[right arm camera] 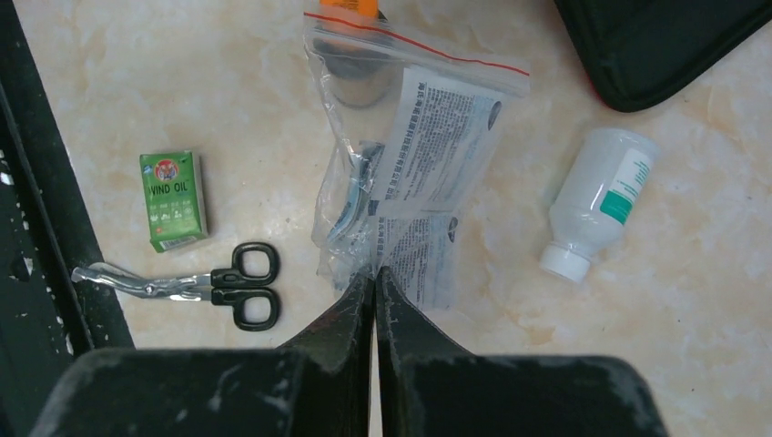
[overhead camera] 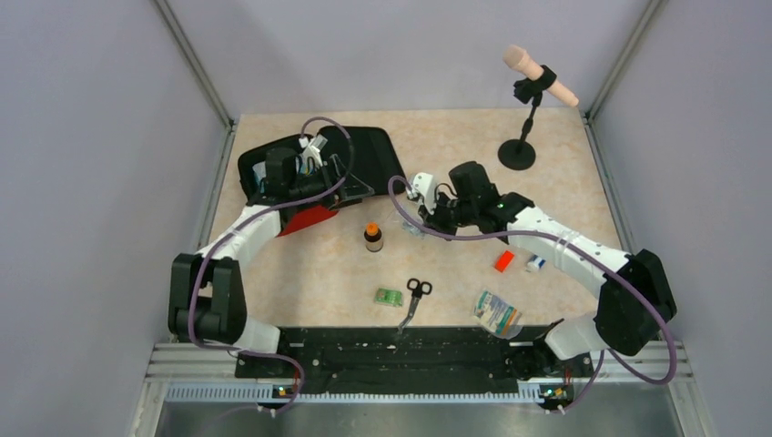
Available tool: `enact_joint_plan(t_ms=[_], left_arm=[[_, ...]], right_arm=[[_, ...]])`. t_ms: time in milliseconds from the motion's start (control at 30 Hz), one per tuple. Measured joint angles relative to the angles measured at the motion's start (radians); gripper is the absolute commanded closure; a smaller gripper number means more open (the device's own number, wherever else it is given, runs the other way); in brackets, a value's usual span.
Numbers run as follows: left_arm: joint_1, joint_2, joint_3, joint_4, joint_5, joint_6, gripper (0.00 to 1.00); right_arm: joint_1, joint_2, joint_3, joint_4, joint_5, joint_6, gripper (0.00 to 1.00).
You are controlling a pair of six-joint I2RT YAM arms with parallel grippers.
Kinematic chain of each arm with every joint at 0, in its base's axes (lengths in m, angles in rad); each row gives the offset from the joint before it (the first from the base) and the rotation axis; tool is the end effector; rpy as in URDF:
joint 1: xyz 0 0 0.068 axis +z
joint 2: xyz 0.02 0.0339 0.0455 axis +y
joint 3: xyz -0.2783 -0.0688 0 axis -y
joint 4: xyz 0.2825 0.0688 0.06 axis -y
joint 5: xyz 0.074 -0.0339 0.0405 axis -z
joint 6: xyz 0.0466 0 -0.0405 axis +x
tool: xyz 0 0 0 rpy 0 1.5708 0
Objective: Organize the medicine kit
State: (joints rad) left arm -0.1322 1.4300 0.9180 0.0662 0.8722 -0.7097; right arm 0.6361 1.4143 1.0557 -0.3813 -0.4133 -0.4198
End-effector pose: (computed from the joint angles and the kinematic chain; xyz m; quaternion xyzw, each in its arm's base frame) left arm 0.3427 -0.0816 0.2581 -0.0024 0.7992 -0.5237 0.2952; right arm 0.2691 0.2220 0.2668 -0.5226 0.7318 0.2293 0.3724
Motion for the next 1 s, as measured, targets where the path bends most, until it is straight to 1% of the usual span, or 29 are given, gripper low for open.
enact_joint_plan(t_ms=[67,200,333,367,400,467,567,600,633,667,733,767,800,900,1000], left_arm=[[-0.016,0.042,0.016,-0.001,0.026,-0.018,0.20],[-0.061,0.114,0.047,-0.007,0.056,-0.044,0.25],[-0.131,0.186,0.092,-0.032,0.084,-0.051,0.33],[-0.149,0.204,0.104,-0.037,0.093,-0.053,0.39],[-0.159,0.216,0.109,-0.038,0.100,-0.058,0.46],[-0.182,0.235,0.116,-0.040,0.120,-0.075,0.66],[-0.193,0.254,0.117,-0.040,0.148,-0.100,0.97],[-0.193,0.257,0.117,-0.038,0.153,-0.105,1.00],[-0.193,0.260,0.117,-0.036,0.159,-0.106,1.00],[-0.193,0.261,0.117,-0.035,0.161,-0.108,1.00],[-0.192,0.261,0.117,-0.032,0.161,-0.105,1.00],[-0.191,0.261,0.117,-0.032,0.161,-0.102,1.00],[-0.188,0.261,0.120,-0.035,0.161,-0.095,1.00],[-0.169,0.260,0.154,-0.098,0.156,-0.034,1.00],[-0.100,0.244,0.227,-0.217,0.126,0.068,1.00]], right_arm=[[0.012,0.000,0.002,-0.014,-0.001,-0.017,1.00],[0.023,0.003,0.020,-0.048,0.002,-0.049,1.00],[0.053,0.011,0.047,-0.062,0.008,-0.075,1.00],[0.063,0.014,0.054,-0.064,0.011,-0.080,1.00],[0.073,0.018,0.058,-0.066,0.016,-0.087,1.00],[0.089,0.024,0.060,-0.068,0.028,-0.100,1.00],[0.100,0.034,0.060,-0.079,0.044,-0.114,1.00],[0.101,0.037,0.060,-0.080,0.049,-0.117,1.00],[0.102,0.037,0.060,-0.080,0.054,-0.120,1.00],[0.102,0.038,0.060,-0.077,0.059,-0.121,0.98],[0.102,0.038,0.059,-0.074,0.069,-0.123,0.77],[0.103,0.038,0.058,-0.072,0.077,-0.125,0.68],[0.103,0.038,0.057,-0.071,0.084,-0.124,0.63],[0.103,0.037,0.047,-0.068,0.111,-0.129,0.53],[0.102,0.019,0.001,-0.065,0.125,-0.134,0.46]])
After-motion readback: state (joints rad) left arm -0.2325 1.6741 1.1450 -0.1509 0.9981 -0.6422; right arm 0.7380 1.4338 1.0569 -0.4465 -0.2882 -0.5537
